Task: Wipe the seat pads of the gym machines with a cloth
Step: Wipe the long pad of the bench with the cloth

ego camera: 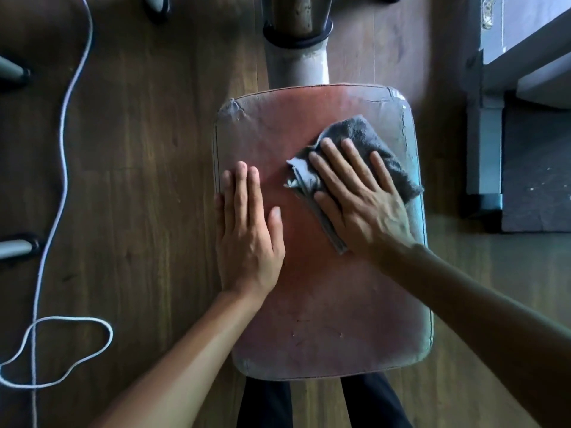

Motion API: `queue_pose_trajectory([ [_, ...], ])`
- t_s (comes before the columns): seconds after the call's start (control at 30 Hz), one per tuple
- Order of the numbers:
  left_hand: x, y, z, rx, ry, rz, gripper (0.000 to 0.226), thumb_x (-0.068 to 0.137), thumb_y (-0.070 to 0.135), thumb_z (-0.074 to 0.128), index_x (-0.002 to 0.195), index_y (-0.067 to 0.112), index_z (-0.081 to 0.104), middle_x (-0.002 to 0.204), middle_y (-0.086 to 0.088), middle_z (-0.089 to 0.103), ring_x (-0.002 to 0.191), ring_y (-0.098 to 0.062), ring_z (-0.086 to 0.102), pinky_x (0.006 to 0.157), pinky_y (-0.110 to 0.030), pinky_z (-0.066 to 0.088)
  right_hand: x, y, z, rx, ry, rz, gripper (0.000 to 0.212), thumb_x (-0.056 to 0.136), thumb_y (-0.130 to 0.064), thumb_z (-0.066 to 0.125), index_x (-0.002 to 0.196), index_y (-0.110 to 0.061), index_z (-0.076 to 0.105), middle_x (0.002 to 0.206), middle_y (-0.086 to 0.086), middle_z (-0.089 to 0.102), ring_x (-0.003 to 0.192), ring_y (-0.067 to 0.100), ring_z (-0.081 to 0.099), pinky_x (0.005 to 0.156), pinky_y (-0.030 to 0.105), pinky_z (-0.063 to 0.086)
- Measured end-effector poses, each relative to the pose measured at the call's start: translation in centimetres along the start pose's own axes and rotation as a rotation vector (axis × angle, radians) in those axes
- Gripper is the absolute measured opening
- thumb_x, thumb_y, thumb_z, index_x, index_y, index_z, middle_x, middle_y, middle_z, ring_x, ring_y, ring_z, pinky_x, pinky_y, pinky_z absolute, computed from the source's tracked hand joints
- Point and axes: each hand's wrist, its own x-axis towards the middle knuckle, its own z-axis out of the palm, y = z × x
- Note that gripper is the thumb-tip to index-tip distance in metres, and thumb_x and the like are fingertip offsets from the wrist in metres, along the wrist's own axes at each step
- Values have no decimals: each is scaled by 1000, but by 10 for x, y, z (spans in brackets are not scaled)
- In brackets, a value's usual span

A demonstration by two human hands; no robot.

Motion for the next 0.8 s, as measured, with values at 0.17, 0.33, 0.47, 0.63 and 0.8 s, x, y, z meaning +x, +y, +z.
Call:
queue_pose_trajectory([
  [0.17,-1,2,0,5,-19,-23,58,103,29,35,154,4,23,163,-11,18,152,-26,11,122,-48,17,79,-19,-1,131,83,534,57,104,-47,16,158,-28,9,167,-4,5,153,18,0,124,44,-1],
  [0.33,-1,0,0,-2,5,1,57,103,27,37,152,1,27,162,-14,22,151,-30,17,120,-49,21,-2,-21,0,46,2,97,55,106,-44,24,158,-25,20,165,0,15,153,20,9,123,47,12],
  [0.47,-1,1,2,19,15,-17,57,103,28,36,153,2,27,162,-13,22,151,-29,17,121,-48,20,38,2,-3,132,42,531,56,105,-46,18,158,-30,9,166,-5,3,153,15,-1,124,45,2],
  [0.63,0,2,3,-9,34,-16,56,102,28,36,152,2,30,161,-14,25,151,-29,18,120,-50,22,5,-28,6,62,68,273,56,106,-45,24,158,-25,18,166,0,11,153,20,7,124,45,7],
  [0.8,-32,31,2,-149,149,-70,46,99,15,42,143,2,46,153,-12,41,147,-27,30,119,-50,26,-28,31,10,-28,70,-51,52,106,-47,32,153,-26,34,161,-1,28,150,21,23,119,49,25],
])
